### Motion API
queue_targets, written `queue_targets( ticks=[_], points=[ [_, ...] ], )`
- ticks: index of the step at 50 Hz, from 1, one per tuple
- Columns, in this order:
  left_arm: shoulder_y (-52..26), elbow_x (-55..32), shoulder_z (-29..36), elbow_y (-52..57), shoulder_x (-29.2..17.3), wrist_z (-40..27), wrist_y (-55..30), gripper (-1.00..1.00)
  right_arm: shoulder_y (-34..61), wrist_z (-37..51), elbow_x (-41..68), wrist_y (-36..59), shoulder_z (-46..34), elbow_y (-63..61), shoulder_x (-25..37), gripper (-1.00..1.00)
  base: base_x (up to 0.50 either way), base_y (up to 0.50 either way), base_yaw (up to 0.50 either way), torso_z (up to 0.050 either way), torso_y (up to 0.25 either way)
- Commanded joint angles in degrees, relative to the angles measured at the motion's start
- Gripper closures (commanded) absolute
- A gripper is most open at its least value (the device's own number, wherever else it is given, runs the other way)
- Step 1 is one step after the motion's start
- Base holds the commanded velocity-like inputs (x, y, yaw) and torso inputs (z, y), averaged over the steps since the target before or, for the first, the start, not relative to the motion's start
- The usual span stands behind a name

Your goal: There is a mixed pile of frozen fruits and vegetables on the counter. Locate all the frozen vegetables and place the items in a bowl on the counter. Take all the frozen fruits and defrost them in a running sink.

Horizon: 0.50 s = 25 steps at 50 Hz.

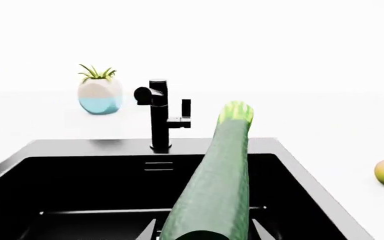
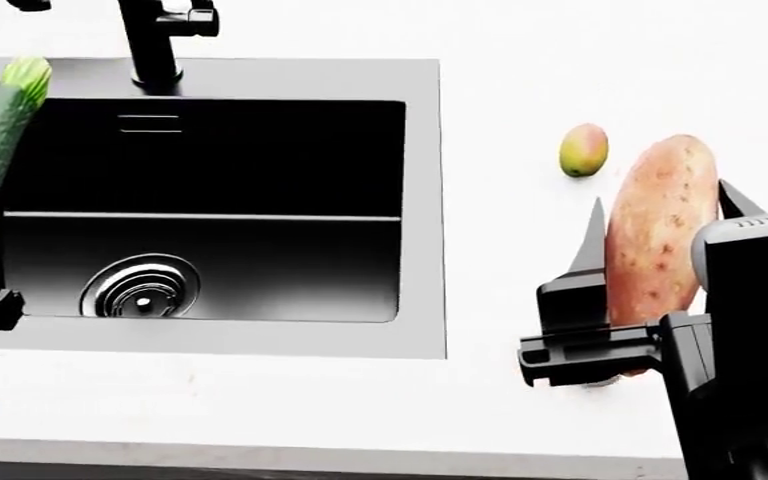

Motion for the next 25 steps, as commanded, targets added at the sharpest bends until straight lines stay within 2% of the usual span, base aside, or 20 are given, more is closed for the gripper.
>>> queue_targets(
  ticks=[1, 25],
  points=[
    [-0.1, -0.2, 0.2, 0.0, 0.1, -0.3, 0.3, 1.00, 0.4, 0.3, -0.3, 0.5, 0.4, -0.4, 0.2, 1.00, -0.02, 0.50, 0.00, 0.000, 0.000],
    [-0.4, -0.3, 0.2, -0.2, -0.1, -0.4, 0.5, 1.00, 0.4, 0.5, -0.4, 0.2, 0.0, -0.4, 0.5, 1.00, -0.02, 0.50, 0.00, 0.000, 0.000]
  ],
)
